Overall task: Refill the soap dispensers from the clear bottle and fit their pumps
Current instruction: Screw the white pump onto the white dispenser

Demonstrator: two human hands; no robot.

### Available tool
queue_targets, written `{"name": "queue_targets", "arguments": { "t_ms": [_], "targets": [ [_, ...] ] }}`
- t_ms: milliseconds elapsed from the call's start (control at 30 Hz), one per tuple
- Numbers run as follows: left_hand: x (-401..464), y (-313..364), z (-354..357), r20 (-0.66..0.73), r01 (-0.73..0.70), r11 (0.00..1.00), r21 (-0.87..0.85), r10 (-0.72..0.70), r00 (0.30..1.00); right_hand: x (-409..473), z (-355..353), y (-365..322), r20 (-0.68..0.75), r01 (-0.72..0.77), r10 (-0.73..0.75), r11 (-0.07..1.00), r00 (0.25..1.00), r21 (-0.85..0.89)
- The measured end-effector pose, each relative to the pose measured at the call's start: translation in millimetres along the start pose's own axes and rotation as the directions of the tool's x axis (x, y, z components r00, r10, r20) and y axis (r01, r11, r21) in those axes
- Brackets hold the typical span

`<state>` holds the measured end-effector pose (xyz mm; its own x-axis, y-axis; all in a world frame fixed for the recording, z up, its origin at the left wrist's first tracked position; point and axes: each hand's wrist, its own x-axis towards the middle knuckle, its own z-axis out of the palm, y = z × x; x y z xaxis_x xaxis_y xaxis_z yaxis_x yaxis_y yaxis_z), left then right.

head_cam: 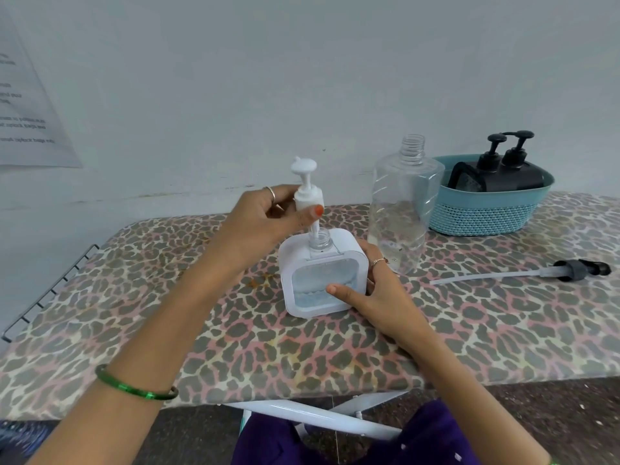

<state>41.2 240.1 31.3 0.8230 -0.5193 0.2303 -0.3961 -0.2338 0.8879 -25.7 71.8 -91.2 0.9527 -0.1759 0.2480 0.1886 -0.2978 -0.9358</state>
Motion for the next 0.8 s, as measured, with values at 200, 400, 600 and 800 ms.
{"name": "queue_targets", "arguments": {
  "t_ms": [200,400,600,800],
  "targets": [
    [0,-17,14,0.001,0.035,0.995,0.097,-0.035,0.999,0,0,-1,-0.001,-0.003,0.003,1.000,1.000,0.000],
    [-1,-27,14,0.033,0.041,0.992,0.121,-0.045,0.998,1,0,0,-0.004,-0.020,0.020,1.000,1.000,0.000],
    [1,-28,9,0.135,0.067,0.991,0.113,-0.082,0.987,1,0,0,-0.001,-0.026,0.026,1.000,1.000,0.008],
    [1,-19,19,-0.070,0.042,0.987,0.158,-0.032,0.997,1,-1,0,0.003,-0.034,0.034,0.999,0.999,-0.007]
  ]
}}
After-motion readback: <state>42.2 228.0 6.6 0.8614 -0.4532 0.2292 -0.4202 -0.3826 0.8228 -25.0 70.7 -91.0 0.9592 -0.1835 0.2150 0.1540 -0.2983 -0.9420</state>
